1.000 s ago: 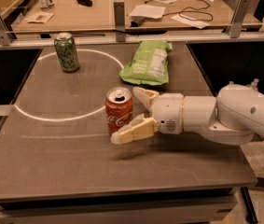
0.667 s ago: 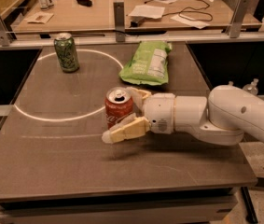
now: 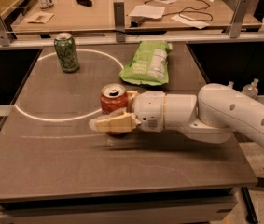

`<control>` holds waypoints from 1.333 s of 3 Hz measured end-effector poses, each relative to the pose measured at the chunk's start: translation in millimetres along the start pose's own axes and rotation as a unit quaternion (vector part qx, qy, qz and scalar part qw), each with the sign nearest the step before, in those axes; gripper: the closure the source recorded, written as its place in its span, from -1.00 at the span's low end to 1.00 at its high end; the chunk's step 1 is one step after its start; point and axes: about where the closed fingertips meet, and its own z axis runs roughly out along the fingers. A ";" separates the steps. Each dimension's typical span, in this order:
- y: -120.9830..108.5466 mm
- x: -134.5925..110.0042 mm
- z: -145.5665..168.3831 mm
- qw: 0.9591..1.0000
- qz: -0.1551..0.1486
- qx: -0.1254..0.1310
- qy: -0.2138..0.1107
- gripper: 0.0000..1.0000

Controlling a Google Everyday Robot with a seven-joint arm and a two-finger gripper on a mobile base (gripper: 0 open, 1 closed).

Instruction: Pick coke can

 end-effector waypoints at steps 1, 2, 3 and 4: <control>3.2 -4.7 4.7 1.000 -0.004 -0.010 -0.007 0.26; 0.5 -18.2 8.3 1.000 -0.010 -0.020 -0.020 0.74; -5.8 -43.3 12.2 0.999 -0.015 -0.046 -0.021 1.00; -10.5 -72.5 13.7 0.997 -0.027 -0.071 -0.013 1.00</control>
Offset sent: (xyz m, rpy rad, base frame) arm 0.0132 0.0104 0.0310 0.0738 -0.0429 0.0513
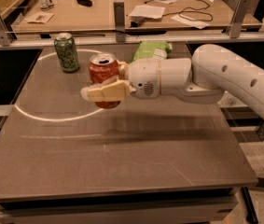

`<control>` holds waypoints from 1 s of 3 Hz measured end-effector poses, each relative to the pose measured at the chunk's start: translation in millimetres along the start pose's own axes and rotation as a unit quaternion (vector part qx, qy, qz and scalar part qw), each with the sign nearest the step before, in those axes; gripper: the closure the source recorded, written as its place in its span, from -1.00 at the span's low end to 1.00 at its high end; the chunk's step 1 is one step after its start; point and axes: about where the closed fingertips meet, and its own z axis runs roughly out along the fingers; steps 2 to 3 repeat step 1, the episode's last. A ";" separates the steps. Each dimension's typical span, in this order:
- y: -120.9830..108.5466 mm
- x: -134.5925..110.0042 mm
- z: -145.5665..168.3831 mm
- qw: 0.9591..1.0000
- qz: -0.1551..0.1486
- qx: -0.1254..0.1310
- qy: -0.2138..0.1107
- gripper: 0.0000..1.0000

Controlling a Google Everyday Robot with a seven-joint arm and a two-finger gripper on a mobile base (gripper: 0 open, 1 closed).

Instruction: Pick coke can

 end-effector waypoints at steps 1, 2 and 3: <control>0.4 -5.0 1.3 1.000 -0.003 -0.003 -0.001 1.00; 0.4 -5.0 1.3 1.000 -0.003 -0.003 -0.001 1.00; 0.4 -5.0 1.3 1.000 -0.003 -0.003 -0.001 1.00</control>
Offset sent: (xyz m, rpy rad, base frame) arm 0.0000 0.0000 0.0000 0.0000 0.0000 0.0000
